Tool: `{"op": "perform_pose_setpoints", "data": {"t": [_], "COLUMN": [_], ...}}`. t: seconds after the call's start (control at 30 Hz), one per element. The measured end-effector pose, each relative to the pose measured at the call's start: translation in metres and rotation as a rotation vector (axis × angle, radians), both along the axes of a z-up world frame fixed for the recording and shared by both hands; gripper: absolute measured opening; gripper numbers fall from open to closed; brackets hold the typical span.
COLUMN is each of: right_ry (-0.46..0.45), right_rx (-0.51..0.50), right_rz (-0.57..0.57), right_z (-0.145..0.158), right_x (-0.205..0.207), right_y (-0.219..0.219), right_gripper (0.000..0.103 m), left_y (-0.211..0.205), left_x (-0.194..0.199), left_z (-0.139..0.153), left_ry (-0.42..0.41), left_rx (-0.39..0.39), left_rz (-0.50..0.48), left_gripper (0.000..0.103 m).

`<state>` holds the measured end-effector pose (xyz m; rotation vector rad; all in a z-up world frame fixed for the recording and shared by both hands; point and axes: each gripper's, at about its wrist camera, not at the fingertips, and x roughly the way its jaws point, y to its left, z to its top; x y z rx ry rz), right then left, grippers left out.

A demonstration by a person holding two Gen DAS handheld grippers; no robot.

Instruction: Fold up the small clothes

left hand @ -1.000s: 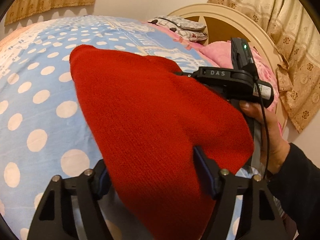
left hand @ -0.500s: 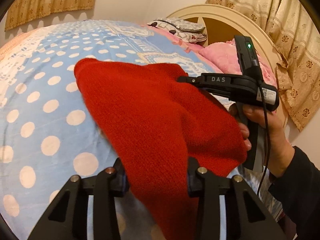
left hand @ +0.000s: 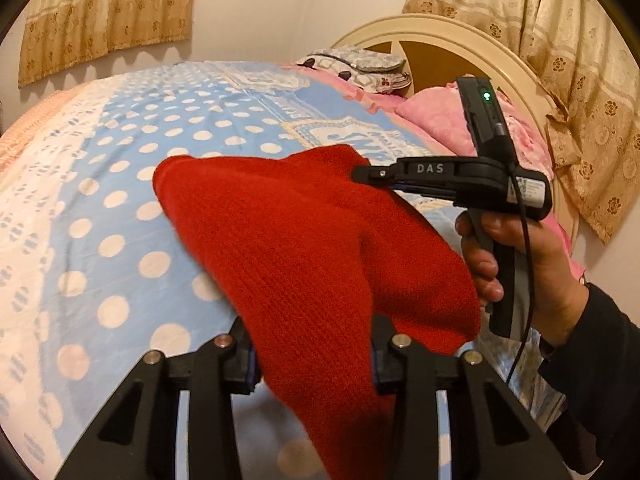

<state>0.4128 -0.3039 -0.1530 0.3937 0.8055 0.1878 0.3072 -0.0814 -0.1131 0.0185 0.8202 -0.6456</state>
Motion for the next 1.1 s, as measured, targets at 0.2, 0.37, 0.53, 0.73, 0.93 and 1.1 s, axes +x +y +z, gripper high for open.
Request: {"op": "perform_pose_setpoints", "data": {"t": [0.2, 0.37, 0.53, 0.73, 0.93, 1.1], "right_ry": [-0.012, -0.023, -0.025, -0.029, -0.031, -0.033], "right_rx": [0.006, 0.011, 0.018, 0.031, 0.04, 0.043], "right_rz": [0.025, 0.045, 0.07, 0.116, 0.168, 0.205], "right_z": [0.008, 0.015, 0.017, 0.02, 0.022, 0.024], "right_x": [-0.013, -0.021, -0.024, -0.024, -0.019, -0.015], "right_y": [0.019, 0.038, 0.059, 0.093, 0.128, 0.156], "right_gripper": [0.015, 0.015, 0.015, 0.014, 0.014, 0.014], "left_y": [0.017, 0.031, 0.051, 0.075, 0.1, 0.121], "left_x": [-0.013, -0.023, -0.035, -0.044, -0.048, -0.05], "left_z": [0.005, 0.008, 0.01, 0.013, 0.014, 0.014], "left_ry": [-0.01, -0.026, -0.044, -0.058, -0.057, -0.06], "left_rx": [-0.007, -0.005, 0.005, 0.017, 0.012, -0.001], "left_rz": [0.022, 0.041, 0.066, 0.101, 0.147, 0.182], "left_gripper": [0.039, 0.039, 0.039, 0.039, 0.038, 0.039]}}
